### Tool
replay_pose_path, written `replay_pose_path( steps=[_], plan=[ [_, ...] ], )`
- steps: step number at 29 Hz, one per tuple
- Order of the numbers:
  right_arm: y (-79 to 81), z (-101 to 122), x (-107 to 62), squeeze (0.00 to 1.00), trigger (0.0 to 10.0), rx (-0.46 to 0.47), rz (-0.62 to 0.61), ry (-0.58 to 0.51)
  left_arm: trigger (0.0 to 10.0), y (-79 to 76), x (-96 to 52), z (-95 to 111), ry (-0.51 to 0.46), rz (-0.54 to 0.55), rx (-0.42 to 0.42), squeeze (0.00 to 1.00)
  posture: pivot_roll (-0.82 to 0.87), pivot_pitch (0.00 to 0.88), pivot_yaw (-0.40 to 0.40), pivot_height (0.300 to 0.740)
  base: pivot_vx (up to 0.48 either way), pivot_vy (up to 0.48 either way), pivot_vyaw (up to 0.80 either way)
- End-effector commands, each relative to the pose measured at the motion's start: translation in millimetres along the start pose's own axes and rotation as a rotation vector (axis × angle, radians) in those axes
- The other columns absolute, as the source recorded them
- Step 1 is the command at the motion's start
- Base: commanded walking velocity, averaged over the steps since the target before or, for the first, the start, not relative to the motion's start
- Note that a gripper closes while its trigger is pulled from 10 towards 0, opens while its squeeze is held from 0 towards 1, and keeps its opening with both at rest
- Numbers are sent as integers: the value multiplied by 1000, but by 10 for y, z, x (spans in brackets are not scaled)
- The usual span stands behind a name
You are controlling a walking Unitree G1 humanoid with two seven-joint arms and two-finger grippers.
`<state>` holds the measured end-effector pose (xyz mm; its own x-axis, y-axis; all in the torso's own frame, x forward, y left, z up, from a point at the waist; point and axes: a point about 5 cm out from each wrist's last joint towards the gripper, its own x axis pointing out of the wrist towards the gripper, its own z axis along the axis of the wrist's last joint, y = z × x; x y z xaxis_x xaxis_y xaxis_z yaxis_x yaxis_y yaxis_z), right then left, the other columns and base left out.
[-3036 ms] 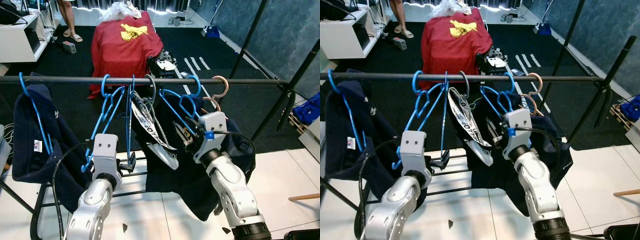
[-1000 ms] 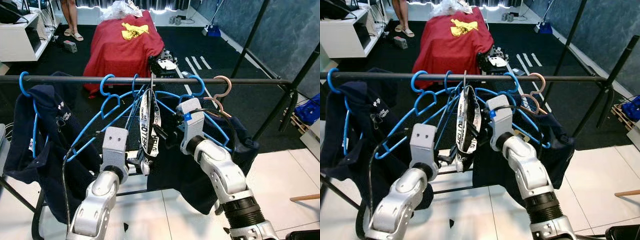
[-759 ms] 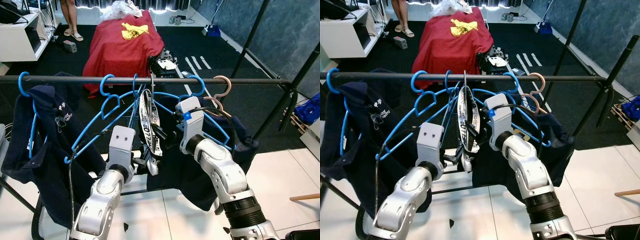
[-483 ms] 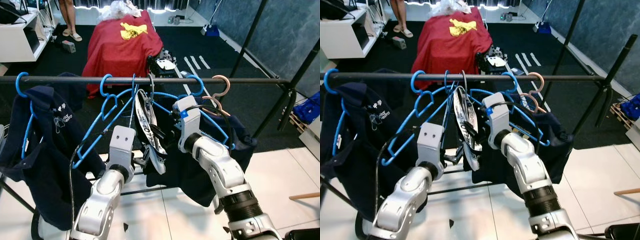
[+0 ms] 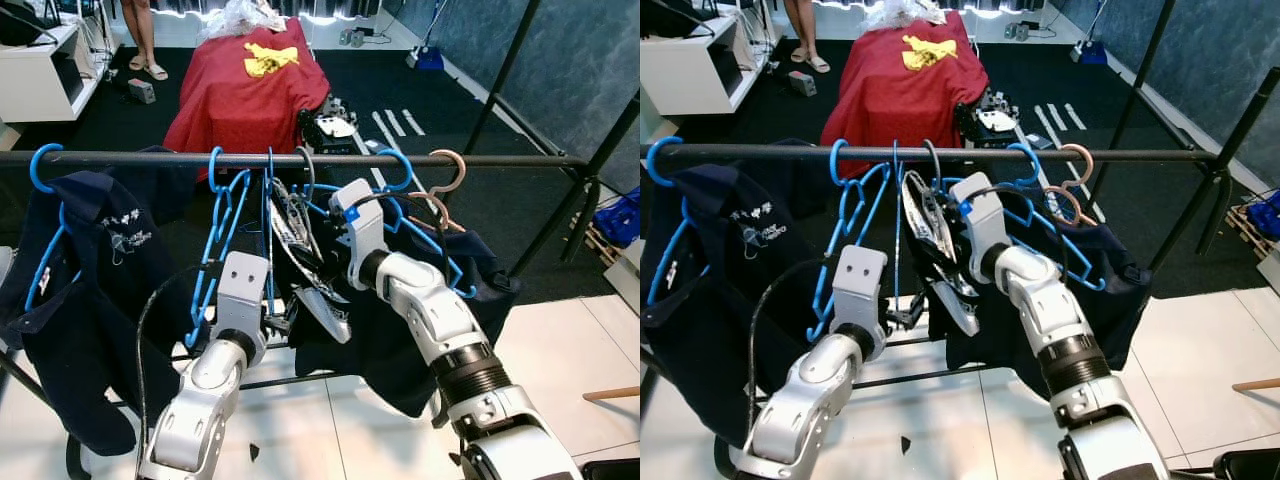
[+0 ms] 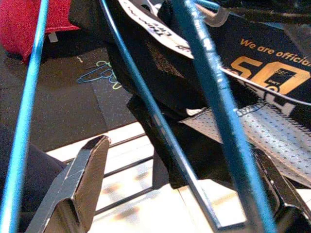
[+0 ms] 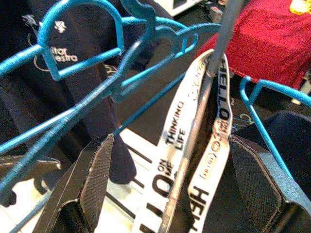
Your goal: Hang hanger
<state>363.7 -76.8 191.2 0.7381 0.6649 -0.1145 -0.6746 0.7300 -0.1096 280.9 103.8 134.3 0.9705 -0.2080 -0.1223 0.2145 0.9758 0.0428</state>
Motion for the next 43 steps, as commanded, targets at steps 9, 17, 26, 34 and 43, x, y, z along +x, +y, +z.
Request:
replay_pose_path(
  steps=[9,17,26,34,43],
  plan=[
    [-60,57,94,0,10000,3,18,-25,10000,13,-38,-28,19,-1,19,0,13,130,-62,740,0,0,0],
    [-85,57,149,0,2353,-2,19,-10,10000,13,-48,-34,23,-1,21,0,13,127,-64,740,0,0,0],
    [-106,-28,146,0,10000,-6,14,23,10000,-12,-55,-45,27,-10,22,0,13,115,-60,740,0,0,0],
    [-118,-56,159,0,10000,-10,15,29,10000,-20,-58,-47,29,-17,25,0,14,116,-57,740,0,0,0],
    [-139,-50,176,0,10000,-13,4,28,10000,-11,-41,-34,31,-20,32,0,17,120,-53,740,0,0,0]
  ],
)
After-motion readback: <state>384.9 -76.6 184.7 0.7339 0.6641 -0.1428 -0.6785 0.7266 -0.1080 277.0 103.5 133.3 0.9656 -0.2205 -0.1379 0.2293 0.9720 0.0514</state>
